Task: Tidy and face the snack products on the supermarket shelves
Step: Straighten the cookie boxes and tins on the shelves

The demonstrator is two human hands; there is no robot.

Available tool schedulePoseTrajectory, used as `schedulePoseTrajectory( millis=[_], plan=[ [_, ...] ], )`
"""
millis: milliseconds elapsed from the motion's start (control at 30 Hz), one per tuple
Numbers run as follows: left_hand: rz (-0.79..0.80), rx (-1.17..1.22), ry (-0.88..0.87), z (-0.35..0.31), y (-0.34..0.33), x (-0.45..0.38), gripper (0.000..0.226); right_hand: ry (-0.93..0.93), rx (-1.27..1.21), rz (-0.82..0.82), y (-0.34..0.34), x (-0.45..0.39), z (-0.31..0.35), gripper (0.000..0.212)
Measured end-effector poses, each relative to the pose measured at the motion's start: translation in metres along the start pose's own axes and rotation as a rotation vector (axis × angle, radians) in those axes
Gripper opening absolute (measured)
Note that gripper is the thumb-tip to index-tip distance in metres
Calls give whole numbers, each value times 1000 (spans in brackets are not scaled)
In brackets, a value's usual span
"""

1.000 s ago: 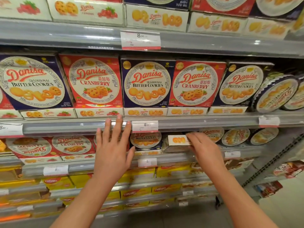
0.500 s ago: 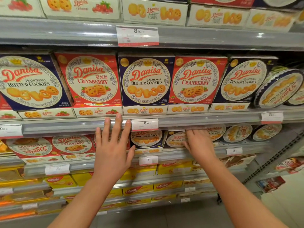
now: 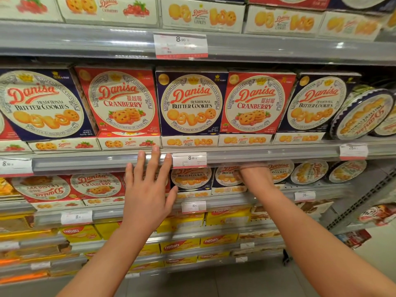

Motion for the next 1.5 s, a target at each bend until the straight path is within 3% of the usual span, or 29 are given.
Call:
schedulePoseTrajectory(
  millis=[133,233,300,400,500,767,967,1133,1500],
  plan=[
    [-11,0,2,0,2,0,75,100,117,11,0,7,-1,26],
    [-17,-8,11,0,3,-1,73,191,224,-151,11,23,1,25],
    [-23,-15,12,0,5,-2,72,210,167,-292,18,39,0,19],
    [-39,-18,6,1,7,-4,69,265,-37,-422,24,72,-6,33],
    [-45,-4,29,-1,9,-6,68,279,-154,-567,45,97,-5,32],
    [-21,33,92,-7,22,-11,65,253,-214,-781,156,41,16,35],
    [3,33,115,-10,26,-11,65,263,-83,-781,196,1,27,53],
    [-8,30,126,-9,23,-11,64,187,-1,-688,199,-13,30,65],
    [-54,51,127,-9,15,-10,63,186,84,-752,209,-13,20,60]
  ],
)
Point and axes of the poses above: each hand's wrist, its own x-axis away from the middle knuckle, its own y-axis out of the back of the hand, z = x × y, the point moved 4 cm from there along -x, towards the middle knuckle, and after that the axes turned 9 degrees about -z, right-handed, at the moved point
